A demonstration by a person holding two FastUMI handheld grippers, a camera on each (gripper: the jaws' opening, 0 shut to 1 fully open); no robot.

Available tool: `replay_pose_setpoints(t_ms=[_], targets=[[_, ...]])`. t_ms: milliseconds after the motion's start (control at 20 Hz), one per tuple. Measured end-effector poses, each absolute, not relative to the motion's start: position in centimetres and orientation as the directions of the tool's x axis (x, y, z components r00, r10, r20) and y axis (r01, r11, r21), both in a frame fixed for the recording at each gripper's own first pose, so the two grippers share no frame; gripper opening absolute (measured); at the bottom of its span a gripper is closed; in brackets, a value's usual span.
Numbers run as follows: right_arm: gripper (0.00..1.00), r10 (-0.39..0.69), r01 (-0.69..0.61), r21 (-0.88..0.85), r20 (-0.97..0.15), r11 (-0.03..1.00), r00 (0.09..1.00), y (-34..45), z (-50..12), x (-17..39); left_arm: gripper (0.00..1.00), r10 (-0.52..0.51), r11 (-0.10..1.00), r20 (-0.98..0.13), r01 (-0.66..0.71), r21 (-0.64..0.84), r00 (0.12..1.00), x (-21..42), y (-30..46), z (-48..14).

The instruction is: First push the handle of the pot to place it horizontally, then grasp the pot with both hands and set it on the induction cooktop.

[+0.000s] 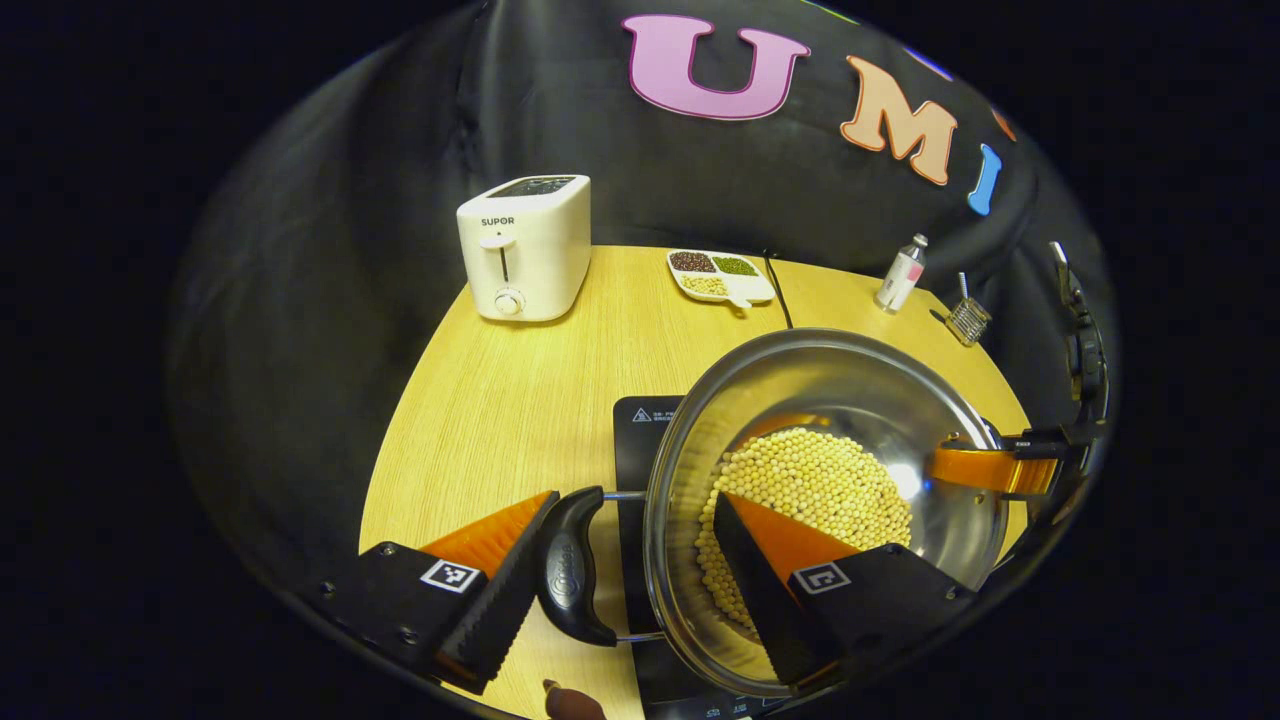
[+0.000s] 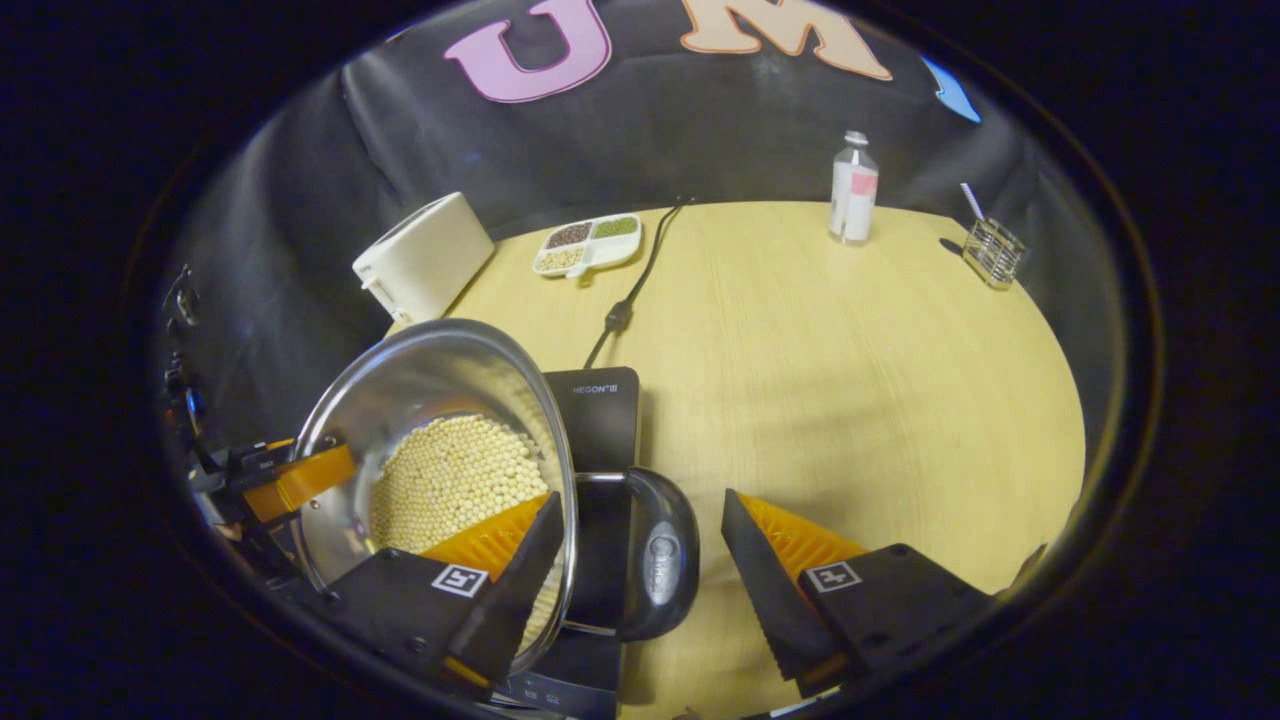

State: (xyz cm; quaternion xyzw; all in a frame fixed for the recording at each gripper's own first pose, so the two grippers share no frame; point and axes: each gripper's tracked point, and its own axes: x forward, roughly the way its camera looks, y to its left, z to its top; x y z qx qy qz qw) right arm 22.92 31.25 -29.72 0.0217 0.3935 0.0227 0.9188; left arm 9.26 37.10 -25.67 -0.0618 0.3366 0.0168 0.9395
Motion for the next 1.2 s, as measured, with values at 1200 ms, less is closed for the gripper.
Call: replay_pose_setpoints(t_ms=[1200], targets=[[0.94,0.385,-0.387,-0.015,-0.085,0.922,0.919,26.6,-3.3,18.1,0.96,0.136,0.990,-0.112,-0.139,-0.025,0.984,4.7,26.1,-2.7]])
